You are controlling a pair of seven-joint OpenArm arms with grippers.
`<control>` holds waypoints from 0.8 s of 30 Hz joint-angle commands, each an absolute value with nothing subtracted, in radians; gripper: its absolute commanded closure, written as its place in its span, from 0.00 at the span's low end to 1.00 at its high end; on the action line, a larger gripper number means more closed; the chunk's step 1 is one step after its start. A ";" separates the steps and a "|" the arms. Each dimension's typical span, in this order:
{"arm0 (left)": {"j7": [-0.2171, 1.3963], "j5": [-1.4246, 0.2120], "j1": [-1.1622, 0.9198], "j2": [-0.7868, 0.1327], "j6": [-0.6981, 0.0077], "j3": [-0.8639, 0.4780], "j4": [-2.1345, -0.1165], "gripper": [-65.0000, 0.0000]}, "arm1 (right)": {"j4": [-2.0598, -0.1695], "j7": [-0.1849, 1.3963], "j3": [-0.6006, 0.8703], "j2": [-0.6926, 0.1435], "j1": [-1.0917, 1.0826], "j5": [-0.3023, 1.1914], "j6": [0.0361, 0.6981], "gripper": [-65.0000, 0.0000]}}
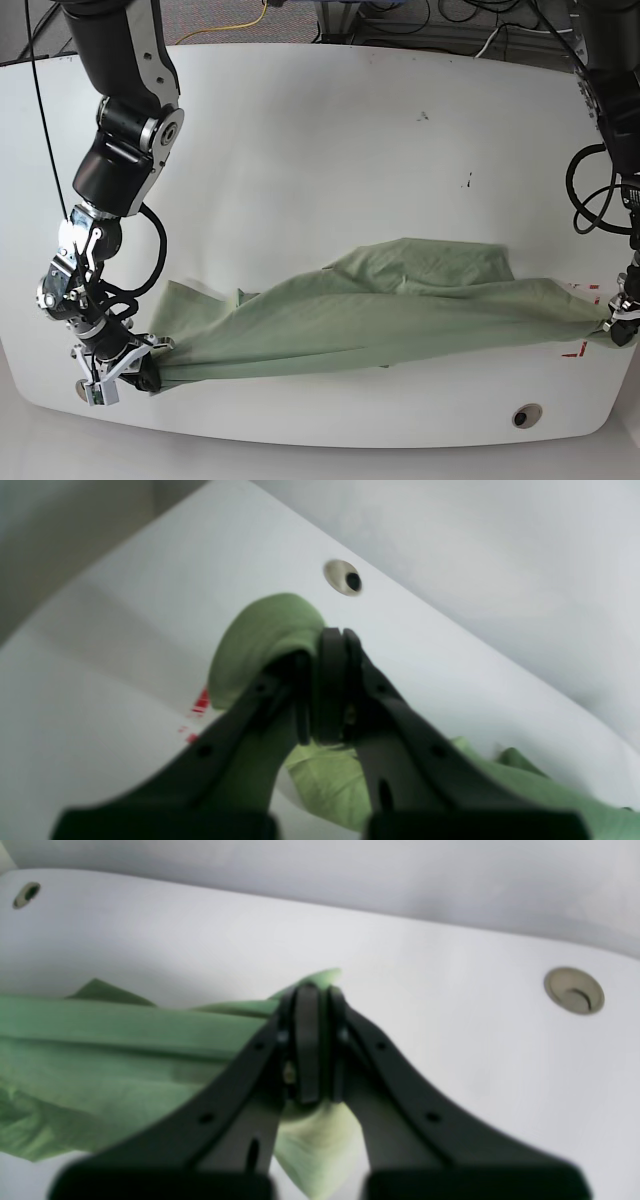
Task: Layout the t-shirt on the table in an organized manner, then fold the t-shirt properly
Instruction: 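Lower the stretched shirt onto the table and release the left gripper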
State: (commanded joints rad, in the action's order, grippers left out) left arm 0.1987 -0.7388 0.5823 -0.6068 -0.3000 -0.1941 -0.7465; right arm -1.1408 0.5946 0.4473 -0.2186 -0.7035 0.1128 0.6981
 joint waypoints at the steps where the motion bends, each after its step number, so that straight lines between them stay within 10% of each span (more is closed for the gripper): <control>1: 0.186 -0.722 0.601 -0.616 -0.300 -0.174 -0.725 0.87 | -1.142 0.595 0.426 -0.219 -0.705 0.113 0.698 1.00; 9: 0.182 -0.676 0.633 -0.651 -0.300 -0.160 -0.690 0.19 | -1.145 0.595 0.363 -0.219 -0.705 0.119 0.698 1.00; 24: 0.456 -0.983 0.337 -0.644 -0.298 -0.166 -1.040 0.21 | -1.185 0.595 0.361 -0.191 -0.665 0.117 0.698 1.00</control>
